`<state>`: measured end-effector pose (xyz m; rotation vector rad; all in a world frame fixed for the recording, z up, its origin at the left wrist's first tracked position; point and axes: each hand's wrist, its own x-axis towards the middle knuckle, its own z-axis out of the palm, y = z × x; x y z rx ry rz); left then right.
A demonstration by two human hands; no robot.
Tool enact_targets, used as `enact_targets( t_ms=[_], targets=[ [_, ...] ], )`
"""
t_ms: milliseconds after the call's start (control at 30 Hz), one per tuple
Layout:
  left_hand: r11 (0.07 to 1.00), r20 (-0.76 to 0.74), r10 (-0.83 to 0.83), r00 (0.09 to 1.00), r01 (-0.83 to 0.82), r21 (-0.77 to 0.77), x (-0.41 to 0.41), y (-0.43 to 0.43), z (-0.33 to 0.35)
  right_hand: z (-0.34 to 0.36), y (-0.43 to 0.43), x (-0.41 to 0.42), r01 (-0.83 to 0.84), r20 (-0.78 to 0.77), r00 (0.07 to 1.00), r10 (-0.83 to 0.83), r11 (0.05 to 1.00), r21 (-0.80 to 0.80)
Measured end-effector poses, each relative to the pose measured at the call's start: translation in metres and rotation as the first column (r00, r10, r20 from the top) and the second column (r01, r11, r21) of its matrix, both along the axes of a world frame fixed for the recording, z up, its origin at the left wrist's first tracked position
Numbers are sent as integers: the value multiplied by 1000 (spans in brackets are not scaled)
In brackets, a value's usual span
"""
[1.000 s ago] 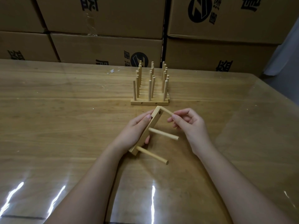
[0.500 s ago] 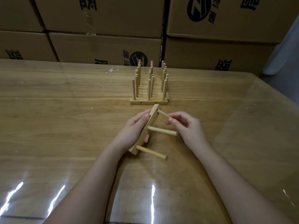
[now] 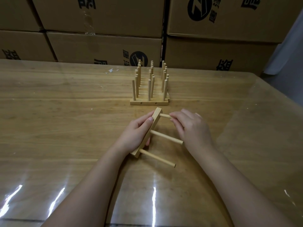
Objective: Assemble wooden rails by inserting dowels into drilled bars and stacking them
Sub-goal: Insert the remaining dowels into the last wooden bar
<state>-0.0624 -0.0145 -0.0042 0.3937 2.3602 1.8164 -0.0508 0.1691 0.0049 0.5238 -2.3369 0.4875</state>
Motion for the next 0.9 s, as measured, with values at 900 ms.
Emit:
enact_targets(
  t_ms=[900],
  targets=[
    [999, -15, 5, 1000, -6, -52, -4, 5, -5, -5, 6, -13, 94, 574, 768, 284, 837, -539]
  ],
)
